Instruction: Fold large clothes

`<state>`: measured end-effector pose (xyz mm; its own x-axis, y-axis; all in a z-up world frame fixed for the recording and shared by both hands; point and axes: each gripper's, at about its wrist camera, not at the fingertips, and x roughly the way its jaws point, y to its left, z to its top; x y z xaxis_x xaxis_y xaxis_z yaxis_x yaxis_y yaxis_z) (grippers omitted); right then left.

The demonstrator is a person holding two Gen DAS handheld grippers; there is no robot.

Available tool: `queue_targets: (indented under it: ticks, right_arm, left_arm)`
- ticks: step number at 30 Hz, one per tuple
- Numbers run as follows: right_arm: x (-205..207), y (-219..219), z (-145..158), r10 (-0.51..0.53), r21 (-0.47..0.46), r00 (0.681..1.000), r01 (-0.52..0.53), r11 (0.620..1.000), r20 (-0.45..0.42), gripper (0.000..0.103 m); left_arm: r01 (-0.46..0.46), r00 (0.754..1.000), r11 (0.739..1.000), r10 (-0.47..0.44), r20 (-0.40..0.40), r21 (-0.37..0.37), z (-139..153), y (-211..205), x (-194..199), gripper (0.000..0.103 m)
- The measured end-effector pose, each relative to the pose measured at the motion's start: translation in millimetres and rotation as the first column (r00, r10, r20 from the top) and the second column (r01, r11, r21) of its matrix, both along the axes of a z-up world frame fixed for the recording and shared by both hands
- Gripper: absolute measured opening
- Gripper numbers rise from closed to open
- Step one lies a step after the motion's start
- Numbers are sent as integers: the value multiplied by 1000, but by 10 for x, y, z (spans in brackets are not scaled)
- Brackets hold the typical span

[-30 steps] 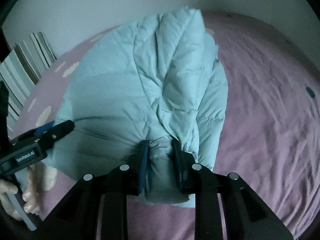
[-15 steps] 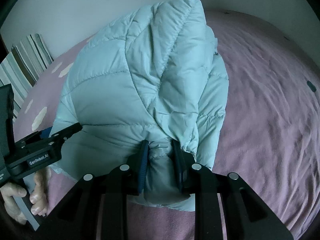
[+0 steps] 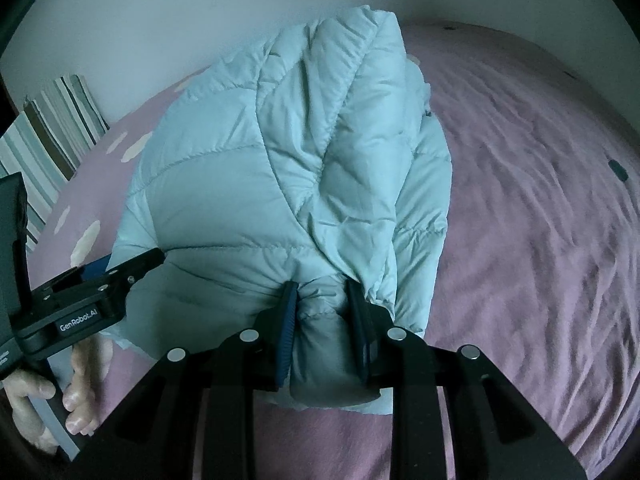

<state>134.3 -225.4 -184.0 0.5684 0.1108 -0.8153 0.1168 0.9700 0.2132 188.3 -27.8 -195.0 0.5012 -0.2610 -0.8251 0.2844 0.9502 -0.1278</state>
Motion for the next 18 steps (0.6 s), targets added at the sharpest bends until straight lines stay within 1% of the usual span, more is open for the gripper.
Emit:
queue_targets:
  ticks: [9,12,13,15,17,18]
  right_arm:
    - [-17,9,158,1,-5,1000,-1,1000,-12,27]
    - [-43,-18,311,3,-1,1000,-3,1000,-1,27]
    - [-70,-21,368,4,-2,1000,-4,1000,13,27]
    - [-76,-44,590,4,-14,998,-3,1000,70,27]
    - [-15,-57,787,4,-23,992,-1,1000,123,27]
    - [56,-59,892,4,-25,988,0,1000,153,27]
  left_arm:
    - [10,1000,1000,-10,3,-4,144,48,-22,79]
    - [4,1000,1000,-3,30,-21,345,108,-67,79]
    - [2,999,999,-1,48,-32,429,137,-73,79]
    - [-1,995,999,6,103,-47,649,188,-50,79]
    - [-4,989,999,11,150,-43,811,200,54,79]
    - [-7,988,999,13,157,-39,843,197,119,79]
